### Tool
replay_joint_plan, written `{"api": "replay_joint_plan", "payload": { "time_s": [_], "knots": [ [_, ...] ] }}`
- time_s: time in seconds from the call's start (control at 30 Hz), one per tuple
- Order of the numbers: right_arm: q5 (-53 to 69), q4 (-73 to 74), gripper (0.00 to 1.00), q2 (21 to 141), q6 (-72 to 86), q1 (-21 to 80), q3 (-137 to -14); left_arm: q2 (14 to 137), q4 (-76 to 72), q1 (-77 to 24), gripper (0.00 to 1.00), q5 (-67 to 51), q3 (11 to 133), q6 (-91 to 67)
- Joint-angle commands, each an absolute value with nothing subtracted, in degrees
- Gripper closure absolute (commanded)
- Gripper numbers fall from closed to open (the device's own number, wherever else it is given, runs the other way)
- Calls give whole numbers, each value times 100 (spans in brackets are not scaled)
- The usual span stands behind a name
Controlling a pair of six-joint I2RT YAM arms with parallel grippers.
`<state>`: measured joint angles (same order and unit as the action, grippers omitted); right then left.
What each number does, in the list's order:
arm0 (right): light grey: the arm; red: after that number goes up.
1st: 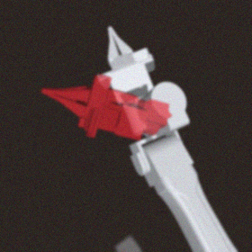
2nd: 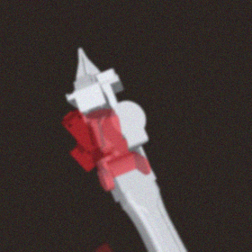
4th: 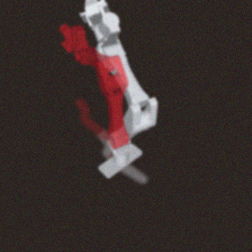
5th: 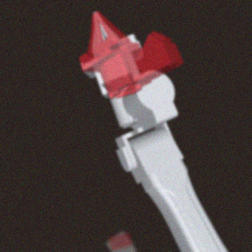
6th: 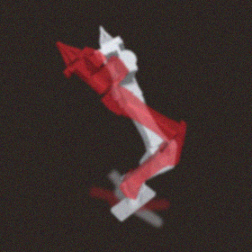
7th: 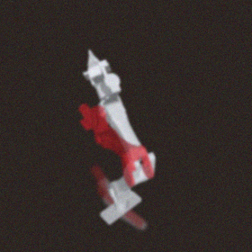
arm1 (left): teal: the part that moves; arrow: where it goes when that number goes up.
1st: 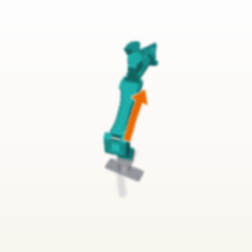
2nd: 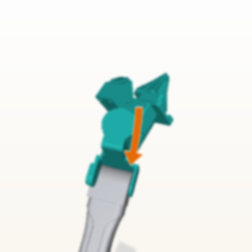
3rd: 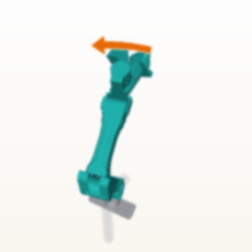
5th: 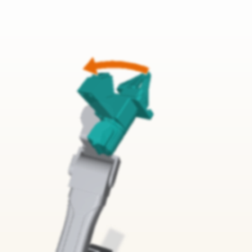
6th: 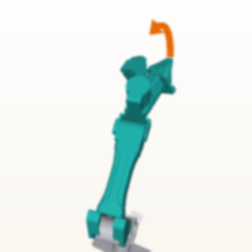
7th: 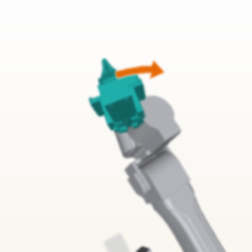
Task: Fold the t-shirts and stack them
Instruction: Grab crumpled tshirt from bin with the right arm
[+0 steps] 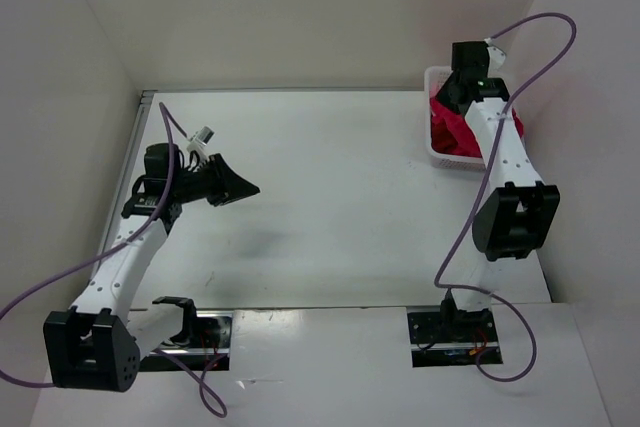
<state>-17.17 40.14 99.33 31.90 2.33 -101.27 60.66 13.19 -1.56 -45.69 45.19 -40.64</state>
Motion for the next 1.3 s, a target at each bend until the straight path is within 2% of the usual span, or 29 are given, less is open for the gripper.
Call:
{"api": "replay_joint_plan", "payload": {
  "time_s": [0.0,0.03,0.07,0.17,0.23,0.27,0.33,0.47,0.6,0.87,1.23,1.27],
  "knots": [
    [-2136,4253,66,10371,3032,-43,-10468,5941,1125,-193,72,-4588,4430,-3964],
    [-2136,4254,53,10371,3032,-192,-10537,5941,1125,-193,70,-4588,4430,-3964],
    [-2136,4306,48,10449,3032,-289,-10538,5941,1073,-254,70,-4588,4430,-3964],
    [-2091,4307,38,10581,3085,-579,-10538,5941,915,-308,67,-4588,4316,-4025],
    [-2145,4307,37,10652,3085,-694,-10477,5941,861,-360,61,-4588,4255,-4166],
    [-2145,4228,37,10713,3085,-773,-10477,5941,861,-360,54,-4640,4254,-4166],
    [-2084,4157,37,10766,3032,-773,-10337,5994,861,-360,47,-4641,4254,-4166],
    [-1724,4017,38,10706,3032,-773,-10170,6099,861,-360,39,-4641,4202,-4113],
    [-1293,3735,41,10293,2822,-773,-9800,6161,756,-360,39,-4641,4148,-4166],
    [-1046,3745,41,10485,2408,-773,-9536,6214,756,-360,39,-4588,4043,-4166],
    [-633,3578,47,10485,2241,-773,-9229,6267,650,-360,38,-4535,3876,-4219],
    [-633,3577,50,10485,2241,-773,-9229,6267,650,-360,38,-4535,3876,-4219]
  ]
}}
